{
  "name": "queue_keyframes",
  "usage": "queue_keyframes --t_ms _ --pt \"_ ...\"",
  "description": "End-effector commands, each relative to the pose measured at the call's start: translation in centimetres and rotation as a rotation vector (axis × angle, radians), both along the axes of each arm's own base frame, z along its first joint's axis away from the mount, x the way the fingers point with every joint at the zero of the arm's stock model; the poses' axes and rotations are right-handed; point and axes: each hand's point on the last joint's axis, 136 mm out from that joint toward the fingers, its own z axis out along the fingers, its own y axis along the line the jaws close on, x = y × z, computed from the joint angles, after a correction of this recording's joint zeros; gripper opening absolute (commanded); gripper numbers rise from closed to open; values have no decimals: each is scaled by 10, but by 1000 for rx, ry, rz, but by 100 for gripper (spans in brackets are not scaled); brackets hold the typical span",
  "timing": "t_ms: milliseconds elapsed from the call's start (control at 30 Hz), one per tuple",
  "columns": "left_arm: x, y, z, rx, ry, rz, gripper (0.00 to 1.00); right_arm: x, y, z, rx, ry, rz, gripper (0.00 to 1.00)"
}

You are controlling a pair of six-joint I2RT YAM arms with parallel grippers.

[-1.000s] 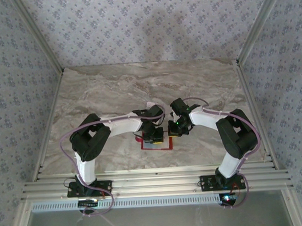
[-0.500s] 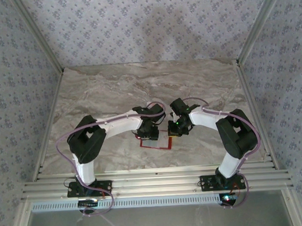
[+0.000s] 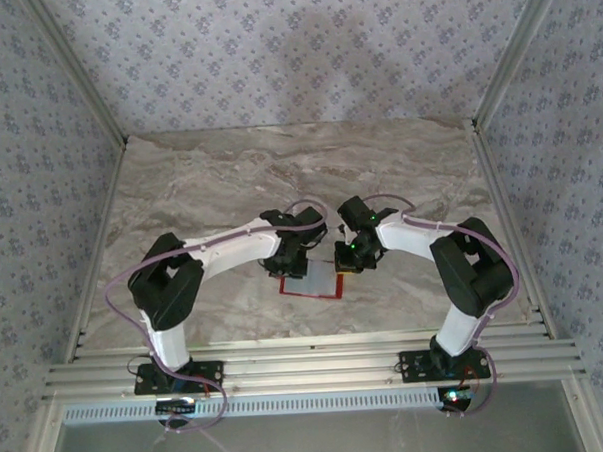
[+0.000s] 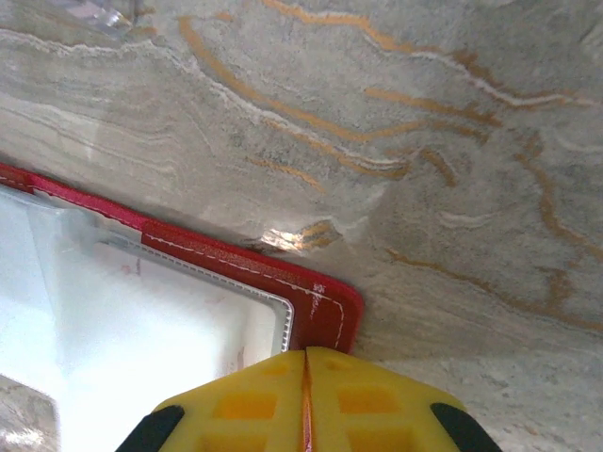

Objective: Take the credit cards out of the card holder

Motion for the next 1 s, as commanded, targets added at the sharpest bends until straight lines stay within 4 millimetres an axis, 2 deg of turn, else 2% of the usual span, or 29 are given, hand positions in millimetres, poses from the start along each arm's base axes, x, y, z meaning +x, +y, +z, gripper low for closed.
queue_keyframes --t_ms 0,67,167,233,400,533,667,800,967 --pt "0 21 13 20 -20 19 35 -10 -2 -6 -38 37 26 10" --pt "1 21 17 -4 -28 12 35 -9 -2 -5 -39 35 28 10" --pt "-2 4 25 -88 -26 -39 35 -8 -1 -4 -38 34 29 10" --pt "-8 -15 30 -161 -15 -80 35 -8 -1 -4 -38 33 28 10" --pt "-25 -84 36 -509 99 -131 32 -9 -2 -5 -42 37 28 10" --pt "-34 -115 28 -664 202 -121 29 -8 -2 -4 -40 36 26 10" --pt "-40 -129 15 -736 269 -109 29 -8 -2 -4 -40 35 27 10" --pt "-43 -130 -5 -725 307 -93 28 -8 -2 -3 -42 36 29 10" --pt "-41 -131 -17 -731 320 -77 28 -8 -2 -4 -39 34 29 10"
